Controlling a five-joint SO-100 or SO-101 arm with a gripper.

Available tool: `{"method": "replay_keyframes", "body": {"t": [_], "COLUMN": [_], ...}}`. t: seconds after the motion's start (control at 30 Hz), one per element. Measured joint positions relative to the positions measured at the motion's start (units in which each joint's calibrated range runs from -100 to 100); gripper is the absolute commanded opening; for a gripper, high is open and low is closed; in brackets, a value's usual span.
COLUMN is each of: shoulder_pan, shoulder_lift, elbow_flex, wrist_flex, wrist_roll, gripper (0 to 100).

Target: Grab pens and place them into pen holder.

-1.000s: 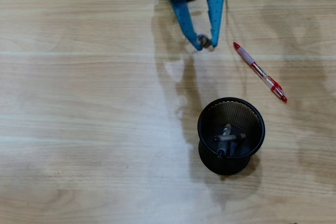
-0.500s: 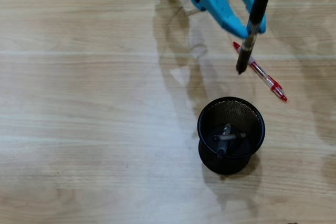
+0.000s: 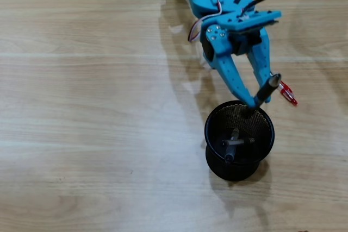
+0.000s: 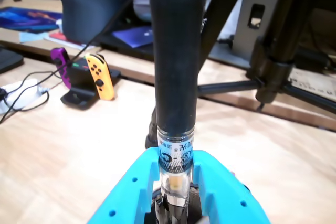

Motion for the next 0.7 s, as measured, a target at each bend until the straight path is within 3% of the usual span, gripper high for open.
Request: {"method": "replay_keyframes", "body": {"t": [0.33, 0.53, 0.7], "shoulder_pan": [0.0, 0.0, 0.0], "shoulder_lift": [7.0, 7.0, 7.0], "elbow_flex": [0.0, 0.0, 0.0], "wrist_flex": [-8.0, -8.0, -8.0], "wrist_roll": [0.0, 0.0, 0.0], "gripper": [3, 18, 15]}}
